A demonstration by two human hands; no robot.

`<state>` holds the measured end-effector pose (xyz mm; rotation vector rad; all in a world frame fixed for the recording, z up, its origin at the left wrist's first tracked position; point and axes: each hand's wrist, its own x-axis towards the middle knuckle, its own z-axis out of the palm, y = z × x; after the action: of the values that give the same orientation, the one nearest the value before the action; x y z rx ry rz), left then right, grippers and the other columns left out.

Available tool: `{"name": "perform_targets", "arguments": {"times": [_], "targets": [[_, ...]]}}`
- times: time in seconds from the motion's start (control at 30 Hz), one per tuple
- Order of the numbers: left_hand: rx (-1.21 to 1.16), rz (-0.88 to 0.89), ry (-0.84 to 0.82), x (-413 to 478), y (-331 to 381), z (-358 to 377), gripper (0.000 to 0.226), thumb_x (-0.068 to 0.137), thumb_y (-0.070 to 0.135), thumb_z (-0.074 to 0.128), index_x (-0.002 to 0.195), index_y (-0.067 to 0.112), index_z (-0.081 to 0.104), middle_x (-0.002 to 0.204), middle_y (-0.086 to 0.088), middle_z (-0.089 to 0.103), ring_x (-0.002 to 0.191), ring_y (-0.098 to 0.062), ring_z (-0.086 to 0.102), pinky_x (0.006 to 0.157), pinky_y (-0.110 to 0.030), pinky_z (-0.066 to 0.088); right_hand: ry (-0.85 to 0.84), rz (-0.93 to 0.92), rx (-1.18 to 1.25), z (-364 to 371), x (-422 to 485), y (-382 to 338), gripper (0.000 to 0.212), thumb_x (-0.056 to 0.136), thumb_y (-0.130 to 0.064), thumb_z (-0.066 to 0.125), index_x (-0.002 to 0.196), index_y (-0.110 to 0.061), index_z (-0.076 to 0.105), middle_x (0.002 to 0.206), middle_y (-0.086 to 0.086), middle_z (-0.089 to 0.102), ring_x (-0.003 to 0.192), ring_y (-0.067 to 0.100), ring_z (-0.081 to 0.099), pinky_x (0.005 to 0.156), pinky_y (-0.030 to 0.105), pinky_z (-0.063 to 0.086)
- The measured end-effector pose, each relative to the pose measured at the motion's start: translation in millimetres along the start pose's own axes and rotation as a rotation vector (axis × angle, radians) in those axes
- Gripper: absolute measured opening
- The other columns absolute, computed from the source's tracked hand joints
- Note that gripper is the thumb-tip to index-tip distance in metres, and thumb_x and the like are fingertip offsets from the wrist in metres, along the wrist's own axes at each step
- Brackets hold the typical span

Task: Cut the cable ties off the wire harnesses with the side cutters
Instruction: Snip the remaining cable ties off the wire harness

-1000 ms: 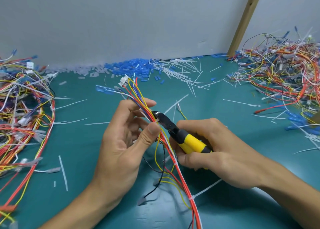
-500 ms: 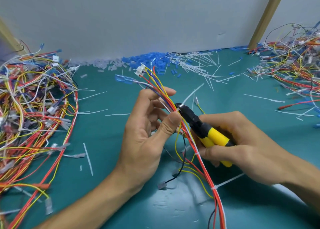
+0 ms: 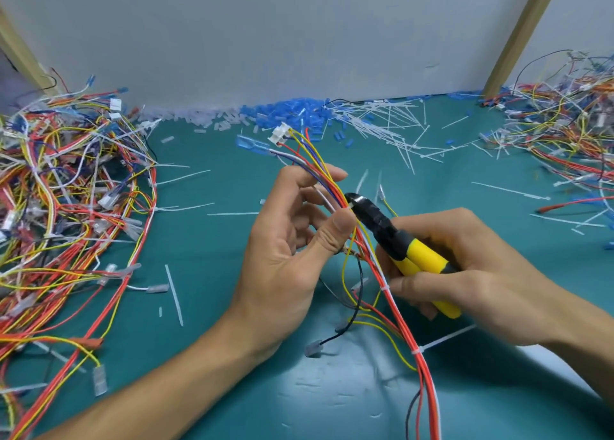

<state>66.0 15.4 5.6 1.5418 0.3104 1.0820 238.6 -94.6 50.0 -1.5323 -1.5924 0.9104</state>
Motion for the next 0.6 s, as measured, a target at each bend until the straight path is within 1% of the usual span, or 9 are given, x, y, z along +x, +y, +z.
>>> {"name": "perform_targets", "arguments": {"times": [0.1, 0.23, 0.3, 0.37, 0.47, 0.53, 0.6], "targets": [[0.001, -0.002, 0.006, -0.3, 0.5, 0.3, 0.028, 0.094, 0.032, 0.067, 0.120, 0.027, 0.059, 0.092, -0.004, 0.057, 0.073, -0.037, 0.053, 0.064, -0.026, 0.042, -0.010, -0.002, 0.022, 1.1, -0.2, -0.1, 0.011, 0.079, -0.010, 0.072, 0.076, -0.017, 0.065, 0.062, 0.004, 0.057, 0.053, 0.020, 0.056, 0.052, 0.022, 0.047], [-0.002, 0.006, 0.010, 0.4, 0.0, -0.2, 0.027, 0.094, 0.029, 0.067, 0.120, 0.026, 0.059, 0.092, -0.003, 0.056, 0.071, -0.025, 0.053, 0.063, -0.024, 0.043, -0.018, -0.008, 0.042, 2.2, -0.5, 0.1, 0.011, 0.079, -0.009, 0.072, 0.076, -0.016, 0.065, 0.060, 0.004, 0.056, 0.051, 0.019, 0.055, 0.051, 0.021, 0.046], [-0.010, 0.012, 0.009, 0.7, -0.4, -0.1, 0.027, 0.095, 0.027, 0.066, 0.121, 0.024, 0.059, 0.092, -0.003, 0.056, 0.071, -0.023, 0.052, 0.063, -0.022, 0.043, -0.014, -0.006, 0.040, 2.7, -0.5, 0.6, 0.009, 0.079, -0.009, 0.073, 0.077, -0.015, 0.066, 0.061, 0.005, 0.057, 0.052, 0.020, 0.056, 0.052, 0.022, 0.046], [-0.017, 0.012, 0.008, 0.9, -1.1, -0.3, 0.027, 0.095, 0.027, 0.066, 0.121, 0.024, 0.058, 0.092, -0.003, 0.056, 0.071, -0.023, 0.052, 0.063, -0.022, 0.044, -0.004, -0.010, 0.025, 2.0, 0.1, 0.6, 0.008, 0.078, -0.010, 0.072, 0.078, -0.015, 0.066, 0.063, 0.004, 0.057, 0.053, 0.020, 0.056, 0.052, 0.023, 0.047], [0.002, 0.018, -0.002, 0.8, -1.9, -0.7, 0.027, 0.095, 0.029, 0.066, 0.121, 0.025, 0.058, 0.092, -0.005, 0.056, 0.071, -0.024, 0.053, 0.064, -0.029, 0.042, -0.019, -0.008, 0.017, 1.1, 0.1, 0.6, 0.010, 0.078, -0.011, 0.072, 0.075, -0.013, 0.063, 0.060, 0.008, 0.053, 0.050, 0.021, 0.052, 0.050, 0.024, 0.044], [0.004, 0.018, 0.002, 0.7, -2.2, -0.8, 0.028, 0.095, 0.029, 0.066, 0.121, 0.024, 0.058, 0.091, -0.003, 0.056, 0.071, -0.022, 0.052, 0.064, -0.028, 0.043, 0.005, -0.013, -0.016, 0.4, -0.2, 1.1, 0.010, 0.077, -0.013, 0.073, 0.078, -0.011, 0.064, 0.062, 0.011, 0.052, 0.052, 0.024, 0.052, 0.051, 0.026, 0.045], [0.005, 0.012, 0.010, 0.9, -2.7, -1.2, 0.029, 0.095, 0.029, 0.066, 0.121, 0.023, 0.058, 0.091, -0.002, 0.056, 0.070, -0.022, 0.051, 0.064, -0.028, 0.042, 0.016, -0.019, -0.035, 0.3, 0.1, 1.5, 0.010, 0.077, -0.013, 0.074, 0.078, -0.011, 0.064, 0.061, 0.011, 0.053, 0.051, 0.023, 0.054, 0.051, 0.026, 0.045]]}}
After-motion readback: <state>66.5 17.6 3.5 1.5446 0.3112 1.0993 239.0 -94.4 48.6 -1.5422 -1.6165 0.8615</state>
